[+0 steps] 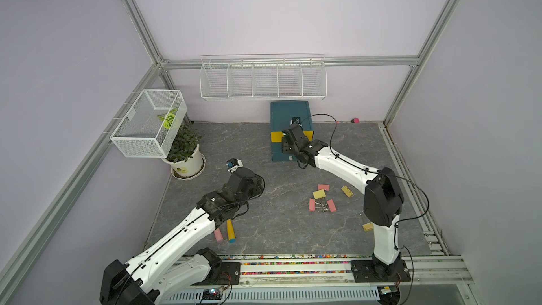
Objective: Put the binder clips in the drawer according to color
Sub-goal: Close the drawer in the storage box, then open the drawer in the storage box.
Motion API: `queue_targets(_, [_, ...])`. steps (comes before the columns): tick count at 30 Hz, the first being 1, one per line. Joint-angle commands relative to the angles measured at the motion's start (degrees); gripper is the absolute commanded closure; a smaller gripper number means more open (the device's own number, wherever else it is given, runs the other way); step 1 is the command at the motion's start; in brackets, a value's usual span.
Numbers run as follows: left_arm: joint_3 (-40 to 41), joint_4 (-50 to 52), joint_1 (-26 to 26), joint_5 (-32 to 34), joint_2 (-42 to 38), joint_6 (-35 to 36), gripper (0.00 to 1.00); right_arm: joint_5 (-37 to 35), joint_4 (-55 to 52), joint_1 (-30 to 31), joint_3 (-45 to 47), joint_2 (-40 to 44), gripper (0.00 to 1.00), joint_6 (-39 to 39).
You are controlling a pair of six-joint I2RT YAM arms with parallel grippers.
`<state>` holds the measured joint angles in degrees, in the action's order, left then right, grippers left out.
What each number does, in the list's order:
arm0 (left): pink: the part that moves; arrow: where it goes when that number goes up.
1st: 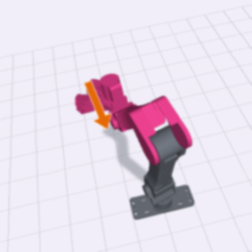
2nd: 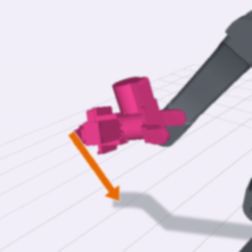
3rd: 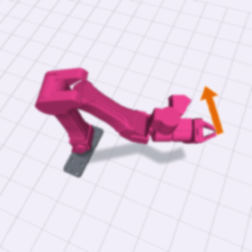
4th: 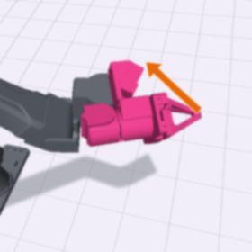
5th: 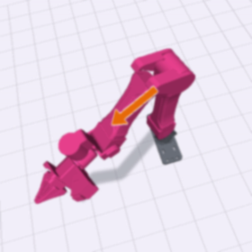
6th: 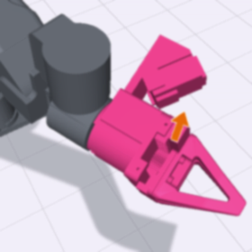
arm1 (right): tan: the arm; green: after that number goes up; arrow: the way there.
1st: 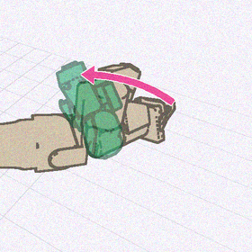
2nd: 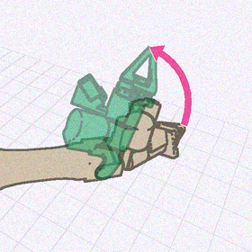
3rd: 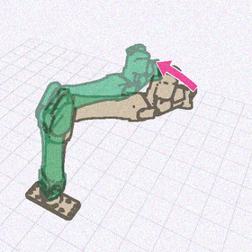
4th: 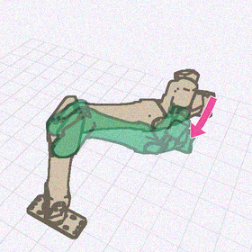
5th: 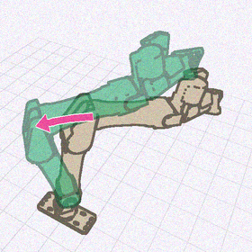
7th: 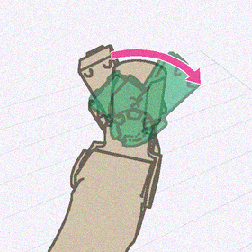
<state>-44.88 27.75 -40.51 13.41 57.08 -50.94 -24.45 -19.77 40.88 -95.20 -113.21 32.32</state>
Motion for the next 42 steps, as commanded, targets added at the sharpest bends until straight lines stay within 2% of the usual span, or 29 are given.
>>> queue_targets(1, [0.5, -1.1, 0.0, -0.3, -0.7, 0.1, 0.49, 0.7, 6.3, -0.5, 7.6, 5.8, 0.37, 4.3])
queue_targets(4, [0.8, -1.8, 0.0, -0.4, -0.3, 0.2, 0.49, 3.2, 10.6, -0.9, 13.8, 8.4, 0.39, 9.1])
queue_targets(9, [2.2, -3.8, 0.0, -0.9, -0.2, 0.3, 0.49, 11.2, 20.4, -3.6, 21.1, 9.0, 0.44, 18.4])
queue_targets(17, [2.6, -4.0, 0.0, -0.5, -0.5, 0.3, 0.49, 19.9, 33.8, -7.4, 24.9, 5.0, 0.48, 29.4])
queue_targets(20, [2.4, -3.9, 0.0, -0.6, -0.7, 0.3, 0.49, 21.8, 34.3, -7.9, 23.6, 2.3, 0.48, 33.1])
queue_targets(23, [2.3, -3.8, 0.0, -0.4, -1.0, 0.4, 0.49, 22.3, 37.2, -7.9, 24.2, 0.9, 0.48, 36.4])
queue_targets(30, [2.4, -3.5, 0.0, -0.5, -1.7, 0.4, 0.49, 19.7, 39.4, -7.8, 26.0, 1.2, 0.56, 40.0])
queue_targets(34, [2.6, -4.2, 0.0, -0.9, -1.4, 0.3, 0.49, 18.0, 43.0, -7.5, 29.1, 1.6, 0.57, 42.4])
queue_targets(42, [2.0, -4.2, 0.0, -1.6, -1.0, 0.5, 0.50, 17.2, 48.1, -7.7, 29.2, 0.5, 0.61, 45.1])
